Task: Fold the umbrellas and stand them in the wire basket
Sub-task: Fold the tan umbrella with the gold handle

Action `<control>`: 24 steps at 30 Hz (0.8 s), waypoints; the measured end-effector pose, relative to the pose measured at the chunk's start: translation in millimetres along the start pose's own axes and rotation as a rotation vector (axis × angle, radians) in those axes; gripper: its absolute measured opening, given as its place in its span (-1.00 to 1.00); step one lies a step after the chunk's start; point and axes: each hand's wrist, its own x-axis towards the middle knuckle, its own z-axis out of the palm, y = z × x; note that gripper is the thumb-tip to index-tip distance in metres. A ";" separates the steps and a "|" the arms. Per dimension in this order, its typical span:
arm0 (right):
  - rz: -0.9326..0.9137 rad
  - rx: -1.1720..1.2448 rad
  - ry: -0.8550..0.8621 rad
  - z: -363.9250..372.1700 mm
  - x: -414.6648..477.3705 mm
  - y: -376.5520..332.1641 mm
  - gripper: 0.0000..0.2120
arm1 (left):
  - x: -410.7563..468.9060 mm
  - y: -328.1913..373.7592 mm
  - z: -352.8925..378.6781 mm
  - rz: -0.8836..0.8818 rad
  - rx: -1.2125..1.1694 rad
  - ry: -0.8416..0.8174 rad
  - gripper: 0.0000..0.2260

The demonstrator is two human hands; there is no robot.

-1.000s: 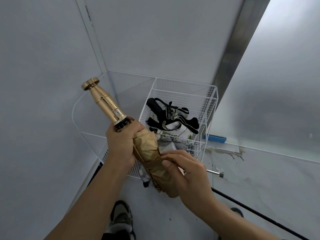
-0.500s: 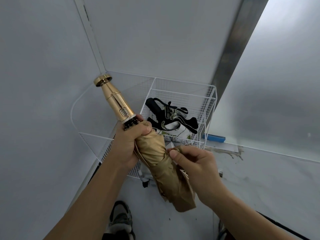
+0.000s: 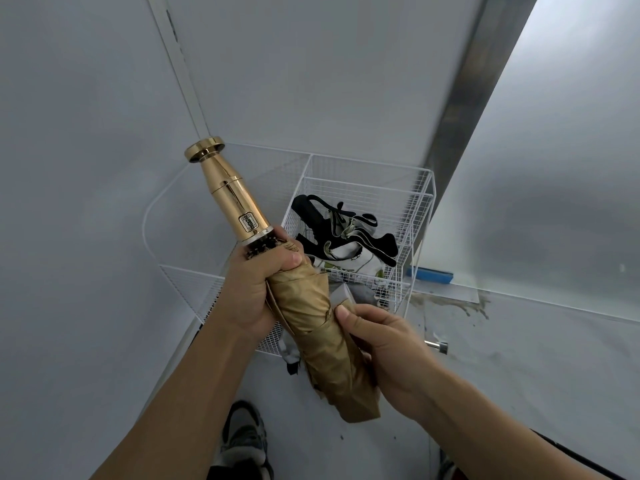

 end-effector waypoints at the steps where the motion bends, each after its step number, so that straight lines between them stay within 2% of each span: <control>1: -0.004 0.000 -0.008 -0.8 0.3 -0.5 -0.90 | -0.1 0.9 0.5 0.002 0.008 -0.014 -0.73; 5: -0.006 0.010 -0.032 -3.8 3.5 -0.4 -0.93 | 1.0 1.9 0.7 0.014 0.028 -0.021 -0.72; 9: 0.030 -0.064 -0.054 -4.9 9.6 2.5 -0.86 | 0.5 0.9 -0.7 0.005 0.017 -0.018 -0.70; 12: 0.105 -0.112 -0.125 -10.6 17.8 2.4 -0.68 | -0.4 2.5 -1.0 -0.001 -0.024 -0.026 -0.73; 14: 0.182 -0.125 -0.256 -14.8 21.0 0.7 -0.53 | -2.2 4.7 -1.3 -0.014 -0.069 -0.057 -0.77; 17: 0.227 -0.208 -0.451 -17.1 22.8 -0.5 -0.48 | -3.6 6.2 -3.2 -0.014 -0.081 -0.132 -0.80; 21: 0.252 -0.201 -0.536 -14.9 26.2 5.3 -0.21 | -3.0 9.7 -2.9 0.005 -0.065 -0.198 -0.70; 24: 0.227 -0.155 -0.530 -16.1 28.8 12.6 -0.36 | -2.2 9.9 -1.1 0.020 -0.058 -0.198 -0.90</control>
